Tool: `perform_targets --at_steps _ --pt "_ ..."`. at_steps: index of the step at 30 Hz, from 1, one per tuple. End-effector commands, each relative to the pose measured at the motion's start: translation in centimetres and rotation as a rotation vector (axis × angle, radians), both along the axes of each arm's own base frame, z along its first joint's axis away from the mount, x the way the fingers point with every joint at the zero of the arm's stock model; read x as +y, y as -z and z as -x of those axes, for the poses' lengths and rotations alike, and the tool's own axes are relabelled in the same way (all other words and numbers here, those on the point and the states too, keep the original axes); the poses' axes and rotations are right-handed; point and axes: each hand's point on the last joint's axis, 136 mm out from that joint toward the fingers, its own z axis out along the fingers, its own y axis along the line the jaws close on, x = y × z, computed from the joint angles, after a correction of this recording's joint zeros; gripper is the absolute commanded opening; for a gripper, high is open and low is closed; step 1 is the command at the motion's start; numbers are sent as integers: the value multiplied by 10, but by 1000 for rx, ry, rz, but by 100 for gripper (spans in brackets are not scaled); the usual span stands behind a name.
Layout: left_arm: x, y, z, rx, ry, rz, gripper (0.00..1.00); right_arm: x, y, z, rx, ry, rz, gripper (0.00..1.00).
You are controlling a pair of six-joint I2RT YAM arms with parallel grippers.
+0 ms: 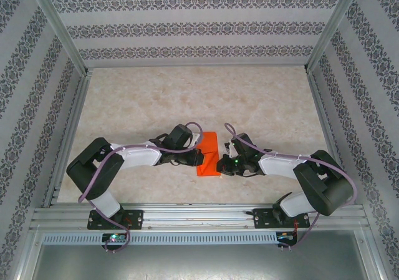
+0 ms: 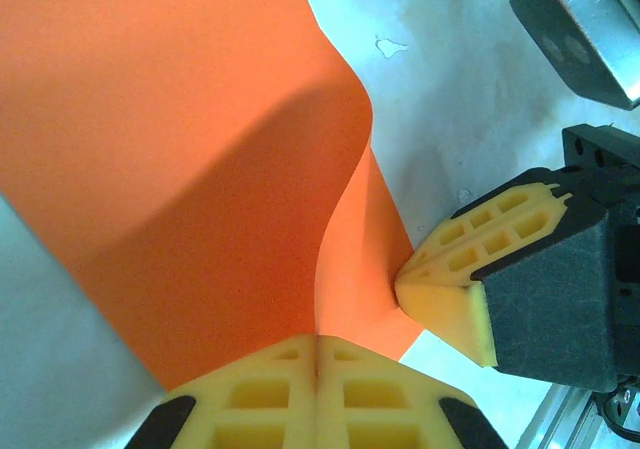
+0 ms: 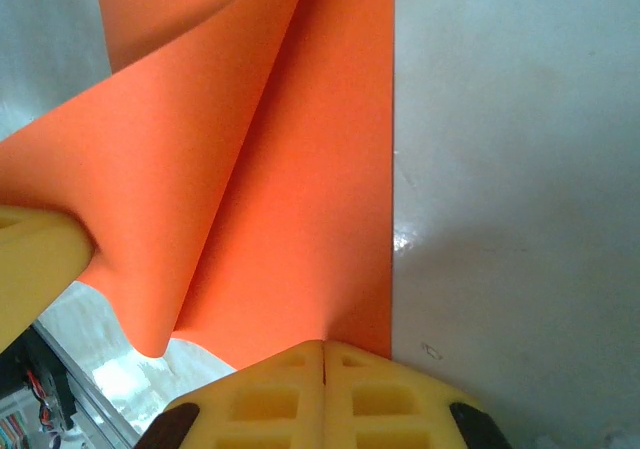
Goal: Fold a paper plane with a square sheet of paper (fold left side to right side)
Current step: Fold the triangle a second time at the center of the table.
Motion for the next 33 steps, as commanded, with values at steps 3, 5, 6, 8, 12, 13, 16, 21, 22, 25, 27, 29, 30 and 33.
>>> perform_targets --at_steps 3,5,6,8,12,13,16,21,22,25,27,29,30,33 --pt "1 1 -8 0 16 -11 2 -10 13 11 47 -8 74 0" --pt "2 3 -8 3 19 -16 3 -9 13 10 46 -9 72 0" --pt "2 3 -9 4 21 -18 3 -9 12 11 45 -10 72 0" --pt "3 4 -9 4 22 -22 3 -9 12 11 45 -10 71 0" --pt "3 6 -11 7 27 -31 3 -9 12 10 47 -12 74 0" --pt "3 7 -11 7 30 -35 3 -9 12 11 47 -13 74 0" --pt "5 10 -11 11 32 -50 3 -9 12 11 47 -13 75 0" --pt "8 14 -8 18 35 -65 3 -10 13 11 49 -12 78 0" --pt "8 14 -8 16 36 -67 3 -10 13 11 50 -12 78 0" --pt "10 17 -6 24 37 -76 3 -10 13 11 51 -13 79 0" --pt "11 19 -5 25 37 -83 3 -10 13 11 51 -14 79 0" --pt "13 21 -5 30 37 -90 3 -10 13 11 54 -14 80 0" --pt "12 21 -5 30 38 -91 3 -10 13 12 56 -14 81 0" --pt "14 25 -6 36 37 -104 3 -10 14 12 59 -15 85 0"
